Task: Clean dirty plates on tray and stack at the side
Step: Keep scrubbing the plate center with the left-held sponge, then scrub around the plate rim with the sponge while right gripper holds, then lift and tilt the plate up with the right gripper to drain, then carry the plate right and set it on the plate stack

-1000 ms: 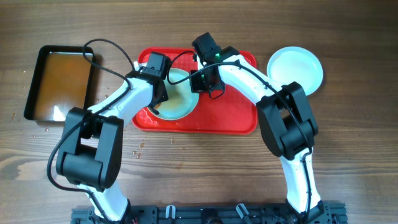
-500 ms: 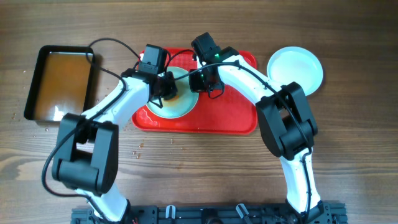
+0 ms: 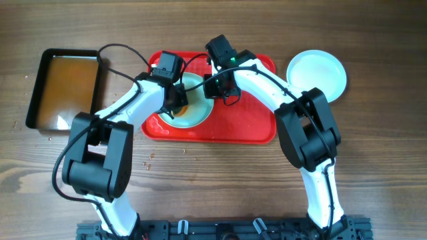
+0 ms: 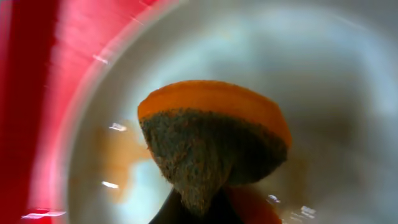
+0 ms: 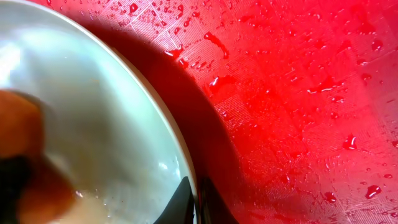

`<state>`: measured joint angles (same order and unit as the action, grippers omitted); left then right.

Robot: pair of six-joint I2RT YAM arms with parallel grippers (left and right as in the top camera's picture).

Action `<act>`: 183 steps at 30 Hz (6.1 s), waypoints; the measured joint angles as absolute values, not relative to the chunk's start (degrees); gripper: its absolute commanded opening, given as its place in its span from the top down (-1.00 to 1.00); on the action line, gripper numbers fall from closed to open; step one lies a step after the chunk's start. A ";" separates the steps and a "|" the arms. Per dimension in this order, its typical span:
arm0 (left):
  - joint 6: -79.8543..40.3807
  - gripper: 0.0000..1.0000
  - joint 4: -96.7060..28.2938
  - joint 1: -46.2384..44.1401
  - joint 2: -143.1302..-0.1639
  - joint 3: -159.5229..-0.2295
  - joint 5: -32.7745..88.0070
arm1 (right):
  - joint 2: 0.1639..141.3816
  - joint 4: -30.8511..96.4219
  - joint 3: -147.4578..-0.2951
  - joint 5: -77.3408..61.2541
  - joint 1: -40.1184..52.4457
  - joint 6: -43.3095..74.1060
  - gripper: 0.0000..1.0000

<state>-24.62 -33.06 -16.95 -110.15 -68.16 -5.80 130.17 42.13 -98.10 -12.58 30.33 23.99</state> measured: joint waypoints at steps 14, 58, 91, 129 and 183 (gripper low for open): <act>-15.97 0.92 -39.51 -16.84 -109.47 -74.65 -20.23 | 130.17 42.06 -98.10 -12.60 30.33 24.01 0.86; -17.02 0.92 -34.37 -12.58 -111.18 -76.07 -24.56 | 130.23 41.58 -98.30 -12.40 30.63 24.21 0.90; -25.85 0.92 -36.62 -13.76 -104.53 -67.24 -19.16 | 130.23 41.80 -98.37 -12.84 30.81 24.21 0.91; -30.35 0.89 -38.09 -12.03 -87.81 -60.16 5.96 | 107.77 48.49 -108.47 57.65 39.13 -20.75 0.91; -30.35 0.92 -34.72 -12.03 -87.88 -60.10 6.15 | 107.79 40.69 -76.99 -27.90 -15.03 23.81 -0.47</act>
